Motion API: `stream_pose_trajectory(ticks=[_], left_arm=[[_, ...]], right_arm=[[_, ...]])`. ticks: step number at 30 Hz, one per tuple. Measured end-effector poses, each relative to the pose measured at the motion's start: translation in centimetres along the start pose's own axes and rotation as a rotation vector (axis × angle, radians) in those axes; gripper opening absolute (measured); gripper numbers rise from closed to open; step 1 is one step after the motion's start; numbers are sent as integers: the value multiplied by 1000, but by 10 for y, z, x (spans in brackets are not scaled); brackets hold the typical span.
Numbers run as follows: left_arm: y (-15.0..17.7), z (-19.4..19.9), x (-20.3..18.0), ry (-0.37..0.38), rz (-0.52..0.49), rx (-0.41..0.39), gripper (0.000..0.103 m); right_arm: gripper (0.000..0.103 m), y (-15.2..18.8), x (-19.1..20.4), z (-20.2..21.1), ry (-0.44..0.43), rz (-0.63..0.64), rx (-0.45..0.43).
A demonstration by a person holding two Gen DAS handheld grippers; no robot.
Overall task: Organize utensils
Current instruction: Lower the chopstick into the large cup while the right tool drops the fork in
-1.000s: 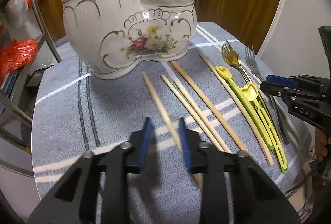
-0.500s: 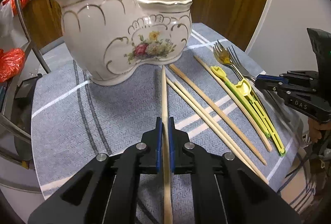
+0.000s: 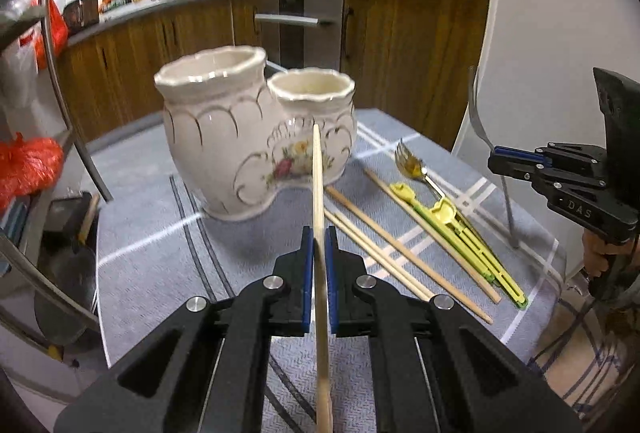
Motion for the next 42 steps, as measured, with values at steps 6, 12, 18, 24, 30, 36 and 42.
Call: stream_pose_trajectory(ticks=[6, 12, 18, 24, 30, 36, 42], left_arm=[[-12, 10, -2, -6, -10, -94, 6], [-22, 16, 0, -17, -3, -150, 6], [-57, 29, 7, -11, 8, -237, 6], [-110, 33, 31, -28, 27, -338, 6], [-163, 15, 65, -31, 113, -418, 6], [-187, -17, 78, -24, 167, -466, 6], [-178, -52, 84, -96, 173, -463, 6]], right_arm=[[6, -22, 20, 19, -31, 41, -134], [6, -47, 31, 20, -44, 33, -200], [6, -82, 33, 10, -73, -2, -234], [6, -122, 35, -9, -87, -13, -275], [6, -156, 31, -39, -80, -48, -310], [6, -165, 29, -72, -66, -95, -299], [6, -151, 23, -101, -41, -125, -258]])
Point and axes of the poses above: each gripper's, at about its wrist camera, not at the fingertips, and z roughly against the way its jaws point, x to its left, y to its underside, the point moved 7 cm from there along -z, roughly the way its jaws point, and after that the axes turned 11 degrees about -x, right-handed, at the moved point
